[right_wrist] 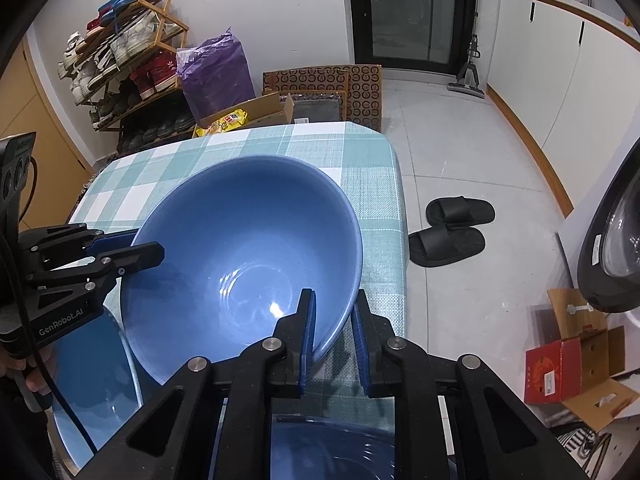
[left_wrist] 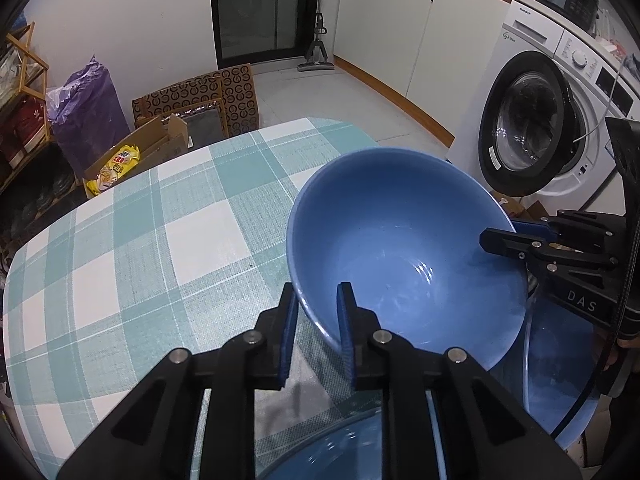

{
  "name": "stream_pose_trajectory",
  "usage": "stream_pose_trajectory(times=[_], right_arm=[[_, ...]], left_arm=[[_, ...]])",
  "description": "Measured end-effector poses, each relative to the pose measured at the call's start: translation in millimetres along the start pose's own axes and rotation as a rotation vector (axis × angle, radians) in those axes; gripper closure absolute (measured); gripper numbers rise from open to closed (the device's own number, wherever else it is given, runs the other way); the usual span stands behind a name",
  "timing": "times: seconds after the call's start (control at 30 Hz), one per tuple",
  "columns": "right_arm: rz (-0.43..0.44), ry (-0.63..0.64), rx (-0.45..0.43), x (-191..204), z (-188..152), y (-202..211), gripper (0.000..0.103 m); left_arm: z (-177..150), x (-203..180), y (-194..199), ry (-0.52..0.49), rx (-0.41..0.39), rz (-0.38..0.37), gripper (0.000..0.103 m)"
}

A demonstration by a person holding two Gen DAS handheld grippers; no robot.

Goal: Organize plates and bowls
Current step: 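Lift the gripped blue bowl off the cloth with both grippers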

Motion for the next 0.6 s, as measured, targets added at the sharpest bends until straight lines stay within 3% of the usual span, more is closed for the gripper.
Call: stream_pose_trajectory(times=[0.6], right_arm=[[-0.016,0.004,-0.062,0,4,40,0.085]], left_arm=[[10,-6,35,0.009,-0.080,-0.011,0.085]])
Point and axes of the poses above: each gripper's, at about its wrist camera, not at the fingertips, and y roughly against the way its jaws point, x to its left, z to its top, the point moved 7 cm from there along -y, roughly the way its jaws point, and after that the axes turned 3 degrees about x, right-handed, at the moved point
